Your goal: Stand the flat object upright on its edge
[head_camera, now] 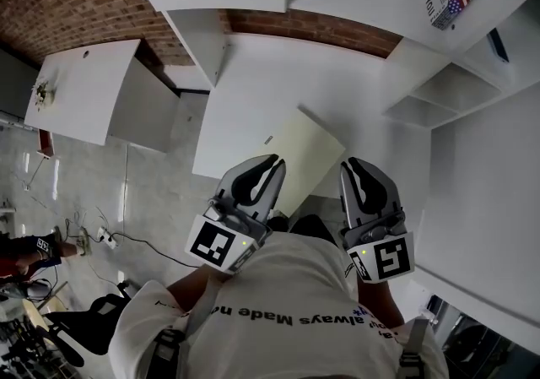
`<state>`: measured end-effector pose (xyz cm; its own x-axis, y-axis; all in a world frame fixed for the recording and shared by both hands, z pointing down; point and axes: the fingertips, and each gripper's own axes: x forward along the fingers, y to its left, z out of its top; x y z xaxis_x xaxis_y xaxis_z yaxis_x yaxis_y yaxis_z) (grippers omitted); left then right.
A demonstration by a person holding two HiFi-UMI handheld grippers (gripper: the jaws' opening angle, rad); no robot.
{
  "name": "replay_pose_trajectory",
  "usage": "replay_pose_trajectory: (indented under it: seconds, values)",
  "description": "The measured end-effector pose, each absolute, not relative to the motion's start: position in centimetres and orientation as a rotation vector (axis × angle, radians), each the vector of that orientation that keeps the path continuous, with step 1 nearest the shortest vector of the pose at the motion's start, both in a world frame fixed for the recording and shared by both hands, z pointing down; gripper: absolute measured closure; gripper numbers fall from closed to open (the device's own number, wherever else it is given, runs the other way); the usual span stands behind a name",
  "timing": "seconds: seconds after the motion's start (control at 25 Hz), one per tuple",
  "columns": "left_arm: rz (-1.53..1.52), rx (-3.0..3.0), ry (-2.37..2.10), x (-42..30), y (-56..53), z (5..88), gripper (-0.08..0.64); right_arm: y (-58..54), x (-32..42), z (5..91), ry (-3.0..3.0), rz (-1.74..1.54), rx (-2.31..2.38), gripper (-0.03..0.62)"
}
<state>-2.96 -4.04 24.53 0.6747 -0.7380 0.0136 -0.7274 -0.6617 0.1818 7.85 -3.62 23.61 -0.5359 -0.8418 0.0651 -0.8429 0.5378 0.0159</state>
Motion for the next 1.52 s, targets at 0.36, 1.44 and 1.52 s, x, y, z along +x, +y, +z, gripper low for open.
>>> replay_pose_trajectory:
  seconds: [0.36, 1.44, 1.52]
  values:
    - [-0.065, 2.692, -1.216, -1.1, -6.1, 24.9, 0.518, -5.4, 9.7, 22.9, -2.687, -0.020, 1.457, 0.546]
    - [0.027, 2.038, -1.028, -3.5, -0.8, 45.7, 0.346, -4.4, 8.7, 35.5, -2.606, -0.065, 1.177, 0.474]
    - [0.020, 1.954, -1.010, -3.7, 0.1, 47.6, 0.327, -4.1, 8.5, 36.4, -2.593, -0.073, 1.146, 0.462]
